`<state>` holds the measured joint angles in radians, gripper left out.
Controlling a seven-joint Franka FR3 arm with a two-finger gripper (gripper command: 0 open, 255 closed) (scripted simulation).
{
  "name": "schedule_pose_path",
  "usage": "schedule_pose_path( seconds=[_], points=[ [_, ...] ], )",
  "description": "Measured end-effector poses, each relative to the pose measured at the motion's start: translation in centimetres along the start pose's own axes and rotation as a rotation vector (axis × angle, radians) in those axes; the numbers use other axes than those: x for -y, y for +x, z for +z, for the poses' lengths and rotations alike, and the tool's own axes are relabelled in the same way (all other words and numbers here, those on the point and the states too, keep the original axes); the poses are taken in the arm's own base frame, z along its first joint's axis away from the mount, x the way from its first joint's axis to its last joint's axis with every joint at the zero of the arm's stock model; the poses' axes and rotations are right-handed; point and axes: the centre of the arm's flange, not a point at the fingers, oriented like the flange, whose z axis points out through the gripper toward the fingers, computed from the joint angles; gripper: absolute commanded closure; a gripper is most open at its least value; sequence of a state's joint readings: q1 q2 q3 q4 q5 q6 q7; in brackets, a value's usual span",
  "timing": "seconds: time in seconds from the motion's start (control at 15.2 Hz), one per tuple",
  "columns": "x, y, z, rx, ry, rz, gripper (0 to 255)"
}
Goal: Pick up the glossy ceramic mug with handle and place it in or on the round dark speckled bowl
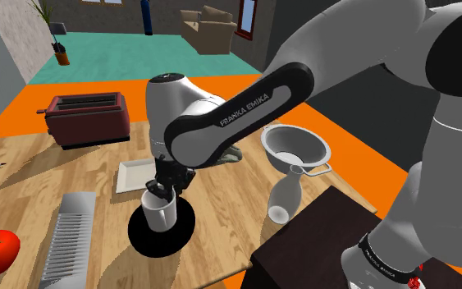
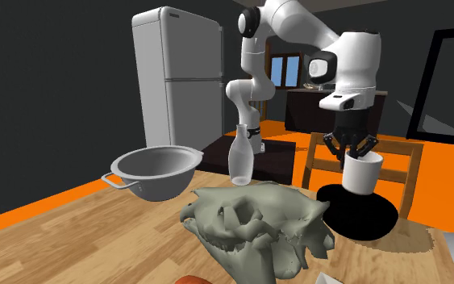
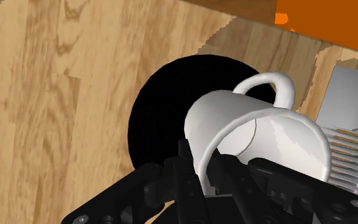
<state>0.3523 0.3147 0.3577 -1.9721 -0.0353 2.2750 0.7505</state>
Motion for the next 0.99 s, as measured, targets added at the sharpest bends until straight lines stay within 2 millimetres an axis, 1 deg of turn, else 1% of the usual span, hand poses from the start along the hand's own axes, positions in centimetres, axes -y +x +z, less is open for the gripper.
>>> schedule_pose_path(
  seconds=[0.33, 0.46, 0.73, 0.79, 0.99],
  points=[
    [-0.1, 0.1, 2.6, 0.0, 0.0, 0.0, 255],
    [-0.1, 0.2, 2.9, 0.0, 0.0, 0.0, 255],
    [-0.1, 0.2, 3.0, 0.0, 0.0, 0.0, 255],
    [-0.1, 0.2, 3.0, 0.0, 0.0, 0.0, 0],
    [-0.1, 0.2, 3.0, -0.001, 0.001, 0.0, 0]
  ],
)
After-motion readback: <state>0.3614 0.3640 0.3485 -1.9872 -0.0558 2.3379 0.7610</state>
